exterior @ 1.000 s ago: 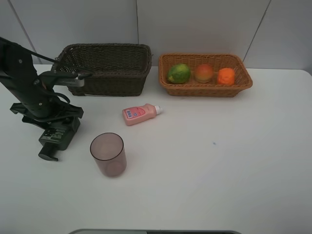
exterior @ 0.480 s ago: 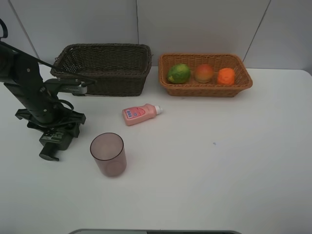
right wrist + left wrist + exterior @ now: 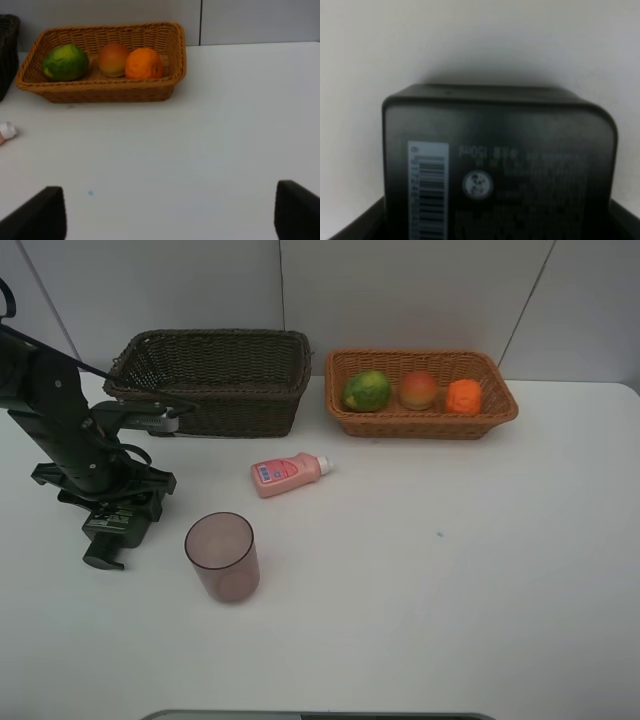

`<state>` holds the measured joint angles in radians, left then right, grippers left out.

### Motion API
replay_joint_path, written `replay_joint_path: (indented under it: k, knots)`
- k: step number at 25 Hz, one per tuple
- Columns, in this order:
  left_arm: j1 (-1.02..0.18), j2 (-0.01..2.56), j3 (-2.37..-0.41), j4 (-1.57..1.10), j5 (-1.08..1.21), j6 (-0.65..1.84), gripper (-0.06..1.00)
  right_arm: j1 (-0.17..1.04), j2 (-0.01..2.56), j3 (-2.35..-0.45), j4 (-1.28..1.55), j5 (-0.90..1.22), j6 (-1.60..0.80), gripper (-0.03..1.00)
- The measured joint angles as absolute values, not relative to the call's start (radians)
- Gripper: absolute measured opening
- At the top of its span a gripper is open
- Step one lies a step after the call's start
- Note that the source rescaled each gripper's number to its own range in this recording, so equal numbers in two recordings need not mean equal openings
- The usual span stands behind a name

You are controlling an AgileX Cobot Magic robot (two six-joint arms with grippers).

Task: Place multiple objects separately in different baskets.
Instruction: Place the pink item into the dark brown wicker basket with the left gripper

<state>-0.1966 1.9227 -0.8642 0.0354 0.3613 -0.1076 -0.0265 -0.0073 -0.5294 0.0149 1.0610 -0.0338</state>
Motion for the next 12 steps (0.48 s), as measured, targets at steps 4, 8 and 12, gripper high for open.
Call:
replay_joint_path:
  k: [4,8,12]
  knots:
    - [-0.197,1.923,-0.864,0.034,0.360,-0.108,0.82,-0.027,-0.007,-0.529,0.015,1.061,-0.034,0.77]
    - [-0.197,1.923,-0.864,0.034,0.345,-0.108,0.82,-0.027,-0.007,-0.529,0.015,1.061,-0.034,0.77]
    - [-0.201,1.871,-0.863,0.037,0.348,-0.094,0.82,-0.027,-0.007,-0.529,0.016,1.061,-0.034,0.77]
